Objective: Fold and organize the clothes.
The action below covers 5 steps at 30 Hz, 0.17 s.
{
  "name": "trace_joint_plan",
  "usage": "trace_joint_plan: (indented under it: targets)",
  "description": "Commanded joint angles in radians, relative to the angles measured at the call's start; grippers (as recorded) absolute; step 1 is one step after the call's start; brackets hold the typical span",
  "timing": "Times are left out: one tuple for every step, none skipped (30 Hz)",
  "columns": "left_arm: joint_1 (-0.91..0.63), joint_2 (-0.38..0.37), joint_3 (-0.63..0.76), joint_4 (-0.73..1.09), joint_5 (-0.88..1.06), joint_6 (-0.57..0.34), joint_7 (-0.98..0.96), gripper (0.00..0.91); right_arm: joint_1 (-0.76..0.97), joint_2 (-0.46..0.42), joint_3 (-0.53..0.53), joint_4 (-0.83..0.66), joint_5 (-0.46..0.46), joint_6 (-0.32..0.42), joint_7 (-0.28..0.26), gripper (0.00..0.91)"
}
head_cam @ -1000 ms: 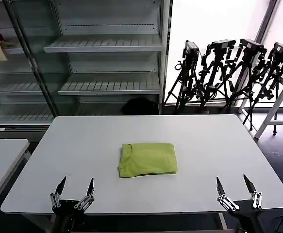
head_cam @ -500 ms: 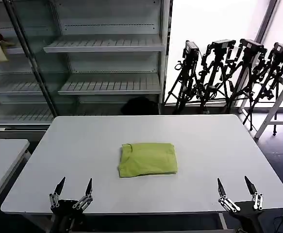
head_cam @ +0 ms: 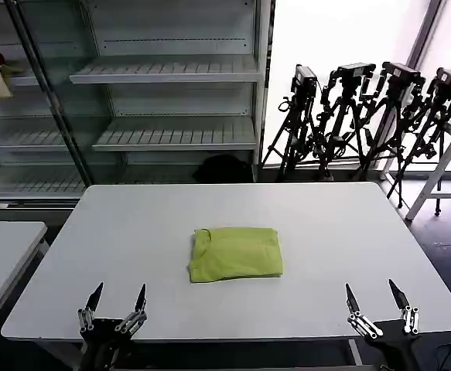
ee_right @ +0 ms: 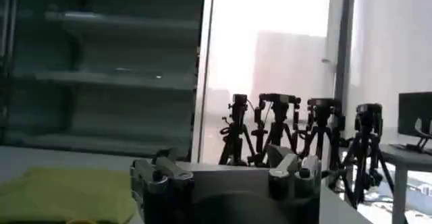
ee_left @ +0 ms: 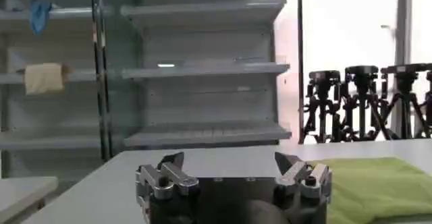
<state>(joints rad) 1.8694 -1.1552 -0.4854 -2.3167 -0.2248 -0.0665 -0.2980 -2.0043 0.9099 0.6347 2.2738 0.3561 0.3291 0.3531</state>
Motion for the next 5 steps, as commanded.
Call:
trace_joint_plan:
  targets:
    - [0.002,-0.002,0.000,0.000,-0.004,0.000,0.000,0.907,-0.003,-0.001,0.001,0.003,0.008,0.003,-0.001,0.907]
    - [0.002,-0.002,-0.001,0.000,-0.004,0.000,0.000,0.907,-0.003,-0.002,0.001,0.002,0.009,0.004,-0.002,0.907]
    - [0.002,-0.002,-0.002,-0.001,-0.004,0.000,0.001,0.907,-0.002,-0.003,0.000,0.002,0.010,0.005,-0.002,0.907]
    - [0.003,-0.003,-0.003,-0.001,-0.004,0.001,0.000,0.907,-0.001,-0.003,-0.001,0.002,0.011,0.005,-0.002,0.907]
    - [0.004,-0.003,-0.004,-0.002,-0.004,0.001,0.001,0.907,0.000,-0.003,-0.002,0.002,0.012,0.006,-0.002,0.907]
